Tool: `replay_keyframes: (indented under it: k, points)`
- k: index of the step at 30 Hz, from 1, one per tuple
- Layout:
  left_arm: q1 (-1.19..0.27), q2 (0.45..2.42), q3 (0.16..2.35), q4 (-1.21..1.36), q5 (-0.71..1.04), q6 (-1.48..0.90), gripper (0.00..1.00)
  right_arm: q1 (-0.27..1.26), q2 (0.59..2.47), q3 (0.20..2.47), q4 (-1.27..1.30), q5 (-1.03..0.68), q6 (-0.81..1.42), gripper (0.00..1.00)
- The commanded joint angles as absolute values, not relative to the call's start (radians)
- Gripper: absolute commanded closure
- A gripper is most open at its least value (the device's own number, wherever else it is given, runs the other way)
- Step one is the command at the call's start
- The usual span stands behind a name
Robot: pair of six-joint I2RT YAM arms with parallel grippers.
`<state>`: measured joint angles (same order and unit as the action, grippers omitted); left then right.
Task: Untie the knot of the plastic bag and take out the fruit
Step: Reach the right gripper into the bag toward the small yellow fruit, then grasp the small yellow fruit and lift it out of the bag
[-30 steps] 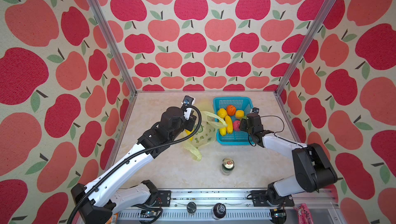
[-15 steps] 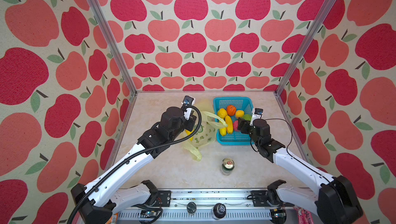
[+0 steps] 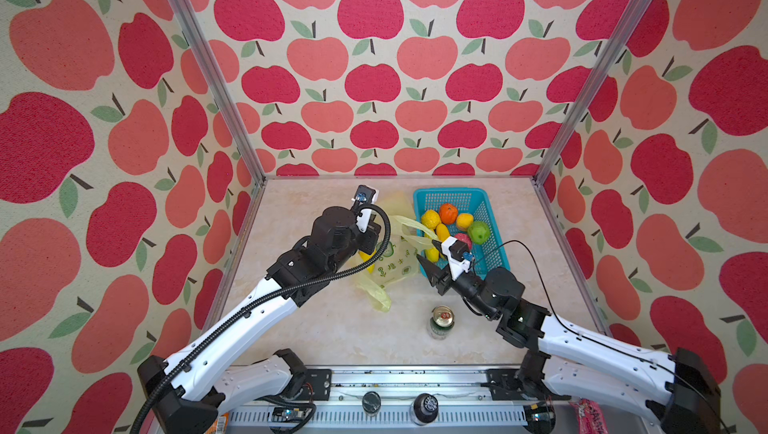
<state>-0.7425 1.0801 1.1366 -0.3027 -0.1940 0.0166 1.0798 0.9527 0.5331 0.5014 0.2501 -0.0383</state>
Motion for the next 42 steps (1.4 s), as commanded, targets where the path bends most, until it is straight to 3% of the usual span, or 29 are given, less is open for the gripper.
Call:
replay_keyframes:
  k: [1,6,14,21,26,29,35,42]
  points:
    - [-0.738,1.072,1.159,-0.308,-0.187,0.014,1.00,1.126,1.006,0.599,0.535,0.194,-0.141,0.51]
    - [-0.738,1.073,1.155,-0.305,-0.186,0.013,1.00,1.153,1.111,0.651,0.525,0.139,-0.131,0.62]
    - [-0.739,1.054,1.149,-0.300,-0.149,0.012,1.00,1.140,1.326,0.755,0.511,0.283,-0.061,0.70]
    - [-0.743,1.022,1.132,-0.284,-0.123,0.009,1.00,1.054,1.557,0.899,0.404,0.253,0.097,0.72]
    - [-0.744,1.018,1.126,-0.274,-0.121,0.011,1.00,1.038,1.703,0.980,0.394,0.198,0.164,0.59]
    - [-0.747,1.027,1.138,-0.285,-0.105,0.011,1.00,1.037,1.807,1.049,0.369,0.183,0.218,0.44]
    - [-0.753,1.030,1.140,-0.289,-0.104,0.012,1.00,1.031,1.970,1.222,0.241,0.219,0.278,0.23]
    - [-0.757,1.021,1.134,-0.283,-0.106,0.016,1.00,1.006,2.074,1.338,0.131,0.229,0.318,0.17]
